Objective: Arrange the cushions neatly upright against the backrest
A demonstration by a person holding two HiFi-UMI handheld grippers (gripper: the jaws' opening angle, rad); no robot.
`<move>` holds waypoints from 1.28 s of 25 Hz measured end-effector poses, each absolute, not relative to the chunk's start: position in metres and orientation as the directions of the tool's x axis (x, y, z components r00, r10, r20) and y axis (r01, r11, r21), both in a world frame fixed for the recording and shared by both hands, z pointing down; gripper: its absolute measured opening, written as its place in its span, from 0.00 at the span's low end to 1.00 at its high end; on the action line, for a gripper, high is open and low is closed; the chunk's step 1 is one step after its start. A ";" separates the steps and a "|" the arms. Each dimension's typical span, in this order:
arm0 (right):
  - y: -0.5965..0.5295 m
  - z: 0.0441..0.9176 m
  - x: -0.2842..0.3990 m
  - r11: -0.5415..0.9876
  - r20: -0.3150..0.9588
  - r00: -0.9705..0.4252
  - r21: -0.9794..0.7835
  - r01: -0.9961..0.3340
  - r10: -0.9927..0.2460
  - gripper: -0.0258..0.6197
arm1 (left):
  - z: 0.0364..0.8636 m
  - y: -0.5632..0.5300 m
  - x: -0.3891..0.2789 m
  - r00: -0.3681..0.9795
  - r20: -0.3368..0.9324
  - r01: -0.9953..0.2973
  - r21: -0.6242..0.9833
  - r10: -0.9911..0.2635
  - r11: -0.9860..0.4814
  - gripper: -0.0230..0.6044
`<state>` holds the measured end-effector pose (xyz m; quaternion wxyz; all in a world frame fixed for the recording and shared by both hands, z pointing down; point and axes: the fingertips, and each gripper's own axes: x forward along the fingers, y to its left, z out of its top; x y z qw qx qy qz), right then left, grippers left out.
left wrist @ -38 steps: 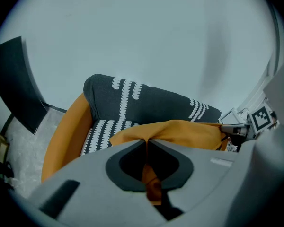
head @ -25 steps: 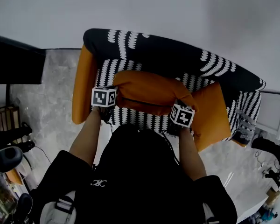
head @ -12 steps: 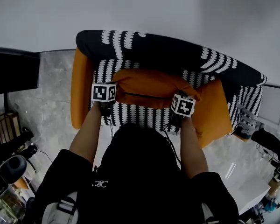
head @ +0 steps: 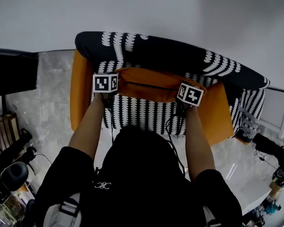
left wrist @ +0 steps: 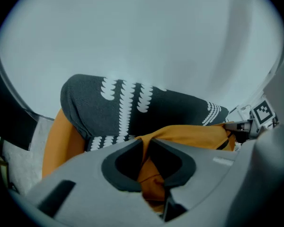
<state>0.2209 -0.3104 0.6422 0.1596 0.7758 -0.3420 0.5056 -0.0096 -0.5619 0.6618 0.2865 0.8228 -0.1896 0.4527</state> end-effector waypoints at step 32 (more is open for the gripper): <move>-0.368 0.528 0.274 -0.676 0.622 0.481 -0.110 -0.728 -0.618 0.05 | 0.526 -0.523 0.040 0.724 0.633 -0.519 0.240 -0.274 -0.820 0.05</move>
